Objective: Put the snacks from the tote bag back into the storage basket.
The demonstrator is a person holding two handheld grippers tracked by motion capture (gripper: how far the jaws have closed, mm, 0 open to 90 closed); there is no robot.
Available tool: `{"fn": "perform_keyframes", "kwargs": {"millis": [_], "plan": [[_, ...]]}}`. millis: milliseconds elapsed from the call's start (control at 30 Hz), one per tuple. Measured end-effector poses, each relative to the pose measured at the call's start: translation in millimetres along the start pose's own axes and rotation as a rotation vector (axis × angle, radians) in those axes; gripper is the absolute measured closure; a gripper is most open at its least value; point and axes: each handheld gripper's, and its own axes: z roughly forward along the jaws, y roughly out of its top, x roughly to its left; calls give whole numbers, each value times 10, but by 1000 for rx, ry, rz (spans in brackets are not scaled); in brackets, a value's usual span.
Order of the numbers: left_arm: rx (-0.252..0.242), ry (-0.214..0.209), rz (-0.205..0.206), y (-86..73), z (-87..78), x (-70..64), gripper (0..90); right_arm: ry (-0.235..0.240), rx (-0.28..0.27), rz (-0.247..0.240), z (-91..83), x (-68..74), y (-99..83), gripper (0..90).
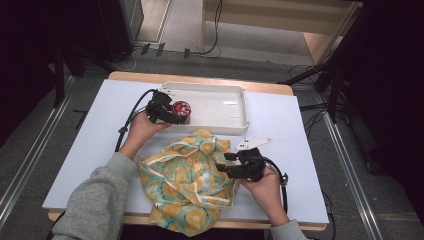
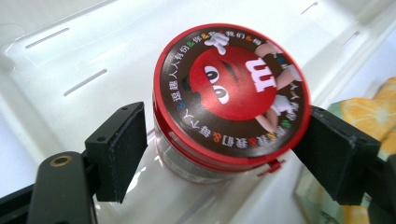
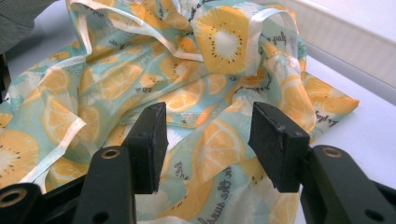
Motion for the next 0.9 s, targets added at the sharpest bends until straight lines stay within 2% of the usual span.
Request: {"fn": "perform_keyframes", "kwargs": {"millis": [200, 400, 500, 567, 633, 833, 900], "plan": [[-11, -5, 2, -3, -113, -39, 216, 3, -5, -2, 6, -1, 11, 475], [-24, 18, -5, -45, -236, -73, 245, 6, -9, -2, 0, -3, 23, 475], [-33, 21, -13, -100, -286, -76, 317, 8, -7, -6, 5, -3, 30, 475], [-39, 0, -34, -127, -320, -59, 352, 8, -8, -9, 9, -3, 36, 475], [-42, -11, -32, -152, -359, -70, 418, 12, -8, -14, 18, -4, 45, 475], [-35, -16, -3, -194, -413, -137, 600, 14, -6, -18, 45, -3, 62, 475], [-8, -32, 13, -206, -413, -152, 673, 18, -7, -22, 54, -3, 68, 474]]}}
